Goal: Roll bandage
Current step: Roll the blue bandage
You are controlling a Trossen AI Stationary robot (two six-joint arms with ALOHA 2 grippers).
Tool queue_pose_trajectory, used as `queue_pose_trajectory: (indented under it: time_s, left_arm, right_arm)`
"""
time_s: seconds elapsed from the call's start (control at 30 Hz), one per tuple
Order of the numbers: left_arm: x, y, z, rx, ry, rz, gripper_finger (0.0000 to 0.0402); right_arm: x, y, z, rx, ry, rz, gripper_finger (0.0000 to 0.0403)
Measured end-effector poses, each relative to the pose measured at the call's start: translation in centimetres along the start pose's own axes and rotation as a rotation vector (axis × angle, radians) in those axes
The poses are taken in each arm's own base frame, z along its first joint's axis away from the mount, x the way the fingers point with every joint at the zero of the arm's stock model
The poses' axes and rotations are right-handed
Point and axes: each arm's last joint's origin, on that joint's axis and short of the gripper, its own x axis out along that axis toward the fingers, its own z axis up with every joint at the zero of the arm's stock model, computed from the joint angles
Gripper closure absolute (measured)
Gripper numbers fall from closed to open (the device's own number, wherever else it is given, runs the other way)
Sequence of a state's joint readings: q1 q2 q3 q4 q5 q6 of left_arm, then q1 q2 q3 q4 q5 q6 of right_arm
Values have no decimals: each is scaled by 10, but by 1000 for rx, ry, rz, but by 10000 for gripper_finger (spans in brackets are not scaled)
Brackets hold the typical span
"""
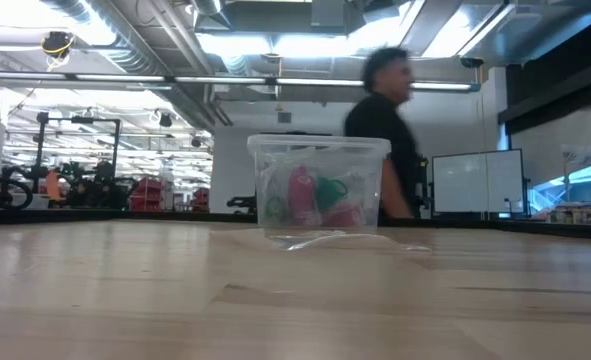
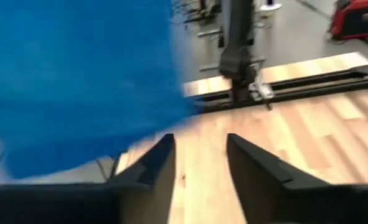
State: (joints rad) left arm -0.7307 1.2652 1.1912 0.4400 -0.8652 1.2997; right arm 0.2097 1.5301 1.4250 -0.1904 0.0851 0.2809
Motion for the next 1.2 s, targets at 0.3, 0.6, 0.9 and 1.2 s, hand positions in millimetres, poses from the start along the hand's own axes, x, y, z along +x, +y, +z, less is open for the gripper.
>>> queue_pose_trajectory:
  time_s: [0.3,0.6,0.9,1.2]
  left_arm:
    - [-3,-28,-11,-87,81,-175,400]
    - [-3,-29,-12,-197,89,-167,400]
    - [5,-28,-22,-290,156,-143,400]
    - [15,-26,-32,-389,173,-133,400]
  right_arm:
    - [-19,-7,11,6,-16,-19,165]
    - [-50,-17,5,-105,178,-110,153]
    - [-91,7,-18,-61,247,-108,153]
    - [-46,30,-78,-291,-168,-100,153]
